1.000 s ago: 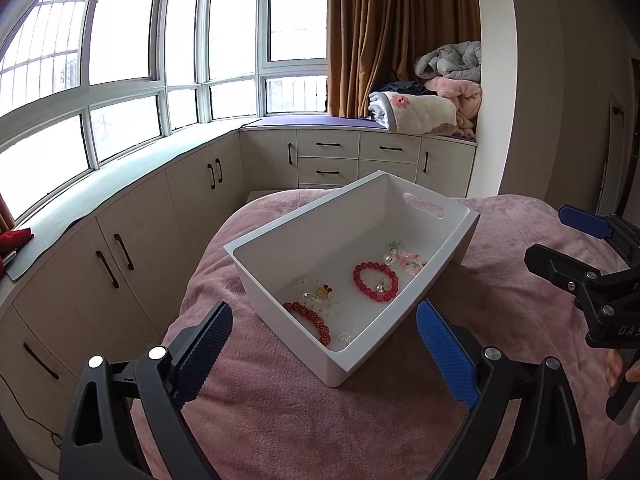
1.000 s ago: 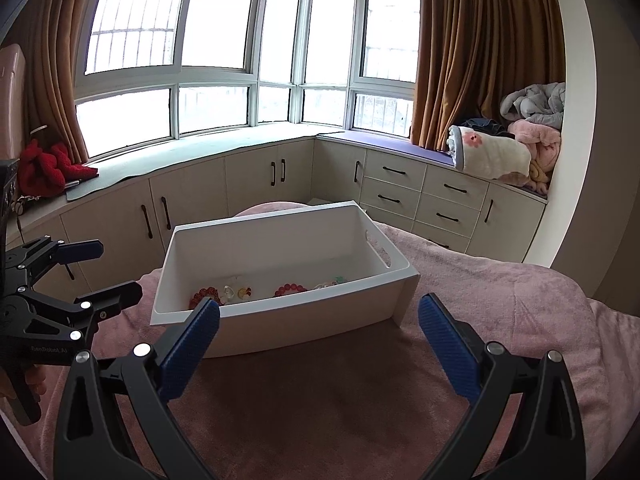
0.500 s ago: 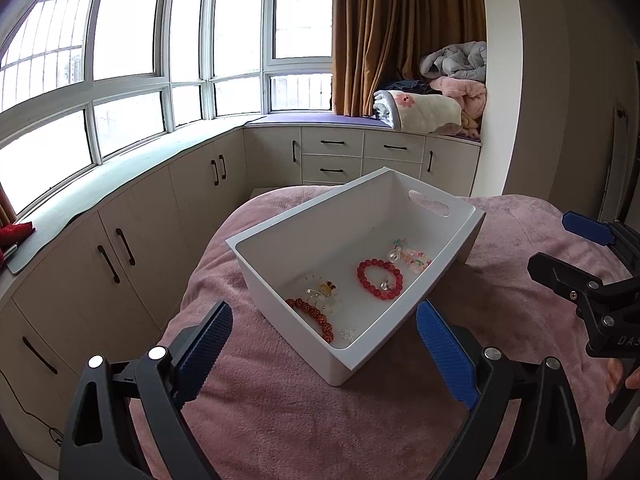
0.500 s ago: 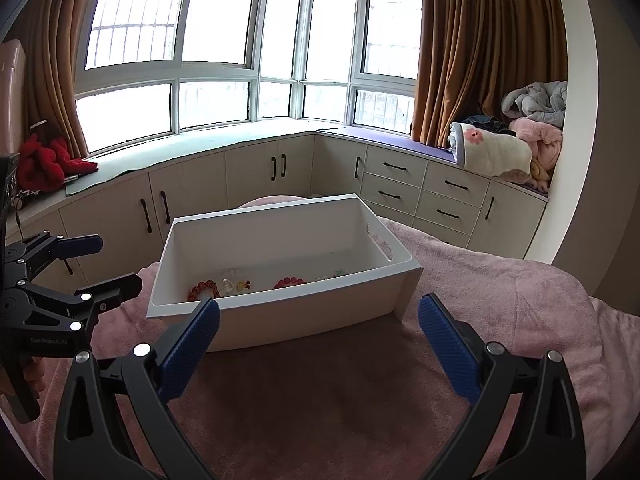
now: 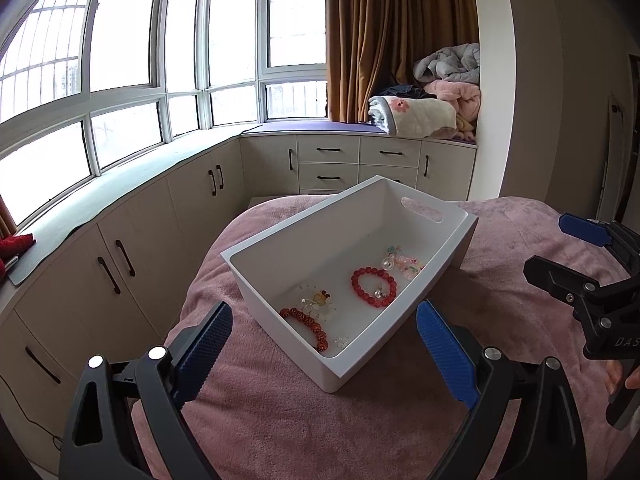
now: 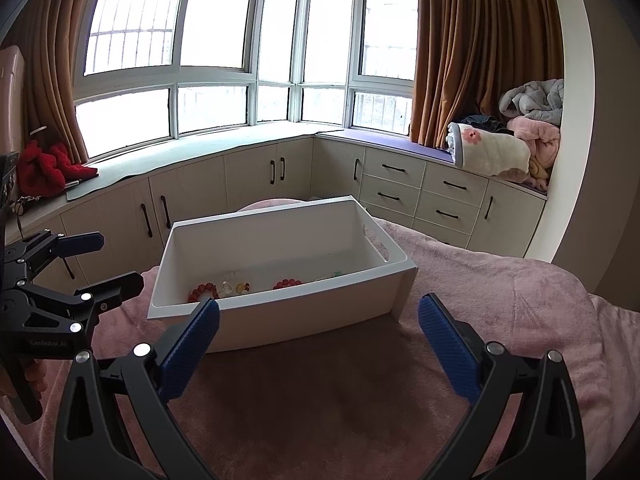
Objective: Organize jewelry
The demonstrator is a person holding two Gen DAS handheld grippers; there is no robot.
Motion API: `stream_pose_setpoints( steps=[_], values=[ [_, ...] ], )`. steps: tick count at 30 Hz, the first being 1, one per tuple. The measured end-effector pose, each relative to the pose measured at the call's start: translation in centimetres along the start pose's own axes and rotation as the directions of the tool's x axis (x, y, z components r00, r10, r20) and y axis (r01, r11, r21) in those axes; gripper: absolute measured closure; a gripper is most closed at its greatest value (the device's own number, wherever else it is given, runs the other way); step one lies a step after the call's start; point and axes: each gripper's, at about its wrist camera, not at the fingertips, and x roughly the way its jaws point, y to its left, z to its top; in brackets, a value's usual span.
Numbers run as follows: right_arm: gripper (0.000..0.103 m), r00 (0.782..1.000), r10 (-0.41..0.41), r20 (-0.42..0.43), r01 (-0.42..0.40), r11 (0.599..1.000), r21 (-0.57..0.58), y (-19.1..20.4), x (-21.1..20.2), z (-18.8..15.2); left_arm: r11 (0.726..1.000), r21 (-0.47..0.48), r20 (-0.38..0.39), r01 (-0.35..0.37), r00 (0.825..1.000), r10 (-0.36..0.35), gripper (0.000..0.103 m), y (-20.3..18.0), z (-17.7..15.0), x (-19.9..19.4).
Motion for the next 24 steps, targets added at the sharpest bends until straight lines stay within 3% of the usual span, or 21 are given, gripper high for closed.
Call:
stream_pose_setpoints(
  steps=[24],
  values=[
    [0.005, 1.000, 0.012, -0.002, -0.012, 1.000, 0.007, -0.44, -0.46, -0.10, 0.999, -0.046, 0.012, 0.001, 1.000, -0.001, 0.009, 0.32, -0.27, -0.56]
  ],
)
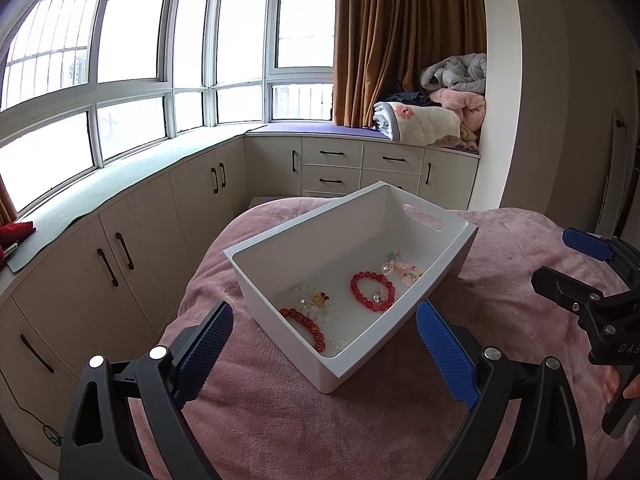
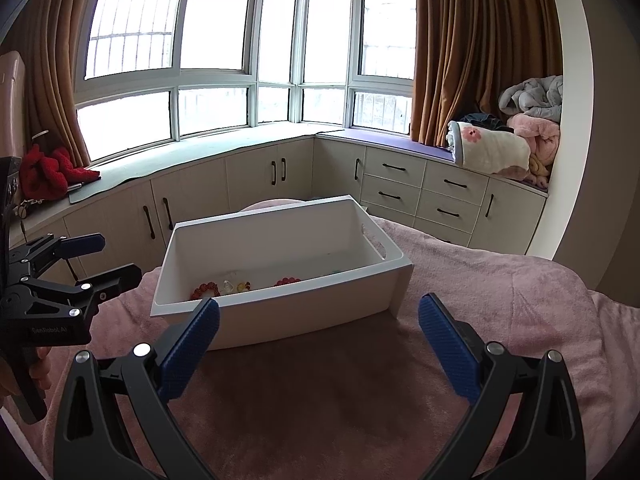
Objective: Organize jewelry
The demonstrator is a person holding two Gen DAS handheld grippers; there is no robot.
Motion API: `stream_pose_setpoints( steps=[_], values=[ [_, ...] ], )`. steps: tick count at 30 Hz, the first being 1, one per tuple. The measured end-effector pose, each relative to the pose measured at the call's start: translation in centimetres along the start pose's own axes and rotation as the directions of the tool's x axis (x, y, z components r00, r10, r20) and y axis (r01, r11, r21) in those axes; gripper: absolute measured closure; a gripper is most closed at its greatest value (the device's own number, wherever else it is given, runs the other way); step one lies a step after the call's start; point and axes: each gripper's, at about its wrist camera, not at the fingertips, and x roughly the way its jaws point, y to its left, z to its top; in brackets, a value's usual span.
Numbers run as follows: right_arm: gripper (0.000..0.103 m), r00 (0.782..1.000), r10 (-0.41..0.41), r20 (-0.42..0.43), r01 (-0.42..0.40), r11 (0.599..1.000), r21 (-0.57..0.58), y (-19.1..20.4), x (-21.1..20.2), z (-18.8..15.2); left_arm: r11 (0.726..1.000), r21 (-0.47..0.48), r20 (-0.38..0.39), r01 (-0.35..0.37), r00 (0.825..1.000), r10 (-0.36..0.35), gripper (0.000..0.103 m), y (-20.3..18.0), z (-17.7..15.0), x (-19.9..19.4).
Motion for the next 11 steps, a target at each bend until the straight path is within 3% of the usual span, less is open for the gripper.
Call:
stream_pose_setpoints(
  steps=[11],
  values=[
    [0.005, 1.000, 0.015, -0.002, -0.015, 1.000, -0.006, 0.21, 0.13, -0.02, 0.999, 0.034, 0.006, -0.042, 0.999, 0.042, 0.006, -0.17, 0.10, -0.04]
  ],
)
